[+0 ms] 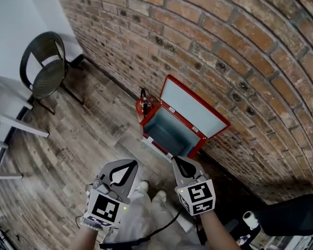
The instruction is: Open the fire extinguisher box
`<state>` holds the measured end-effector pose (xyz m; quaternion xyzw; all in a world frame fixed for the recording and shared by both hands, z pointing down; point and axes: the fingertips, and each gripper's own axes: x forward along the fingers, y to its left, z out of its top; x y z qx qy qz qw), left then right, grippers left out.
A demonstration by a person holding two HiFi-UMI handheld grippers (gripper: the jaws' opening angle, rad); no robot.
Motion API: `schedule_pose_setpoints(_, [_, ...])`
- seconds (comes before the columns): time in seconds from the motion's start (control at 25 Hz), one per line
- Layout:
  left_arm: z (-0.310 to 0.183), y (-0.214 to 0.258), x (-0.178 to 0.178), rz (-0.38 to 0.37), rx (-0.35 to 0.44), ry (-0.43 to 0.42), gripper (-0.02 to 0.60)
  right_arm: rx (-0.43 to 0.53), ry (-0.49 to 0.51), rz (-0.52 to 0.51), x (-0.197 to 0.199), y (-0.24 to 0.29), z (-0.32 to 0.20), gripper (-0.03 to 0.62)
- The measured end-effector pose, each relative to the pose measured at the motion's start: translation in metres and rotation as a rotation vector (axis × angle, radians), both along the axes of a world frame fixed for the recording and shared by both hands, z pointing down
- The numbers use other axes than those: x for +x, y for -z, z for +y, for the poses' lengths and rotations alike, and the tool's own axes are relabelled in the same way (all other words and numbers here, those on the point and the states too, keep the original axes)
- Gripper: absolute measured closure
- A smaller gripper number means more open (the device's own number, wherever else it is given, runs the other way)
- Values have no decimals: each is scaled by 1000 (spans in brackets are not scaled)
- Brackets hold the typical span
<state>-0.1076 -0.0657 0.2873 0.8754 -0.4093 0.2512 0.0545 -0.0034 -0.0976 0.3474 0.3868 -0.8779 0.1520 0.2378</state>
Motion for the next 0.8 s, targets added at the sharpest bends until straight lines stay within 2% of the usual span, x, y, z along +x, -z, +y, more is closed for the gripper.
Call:
schedule_pose_setpoints(0.36, [-6, 75, 5, 14, 111, -1, 584, 146, -32, -38, 12, 95, -6, 589])
schedule_pose_setpoints(0.8, [2, 136, 4, 48, 193, 18, 584, 236, -59, -78, 26, 159, 11, 589])
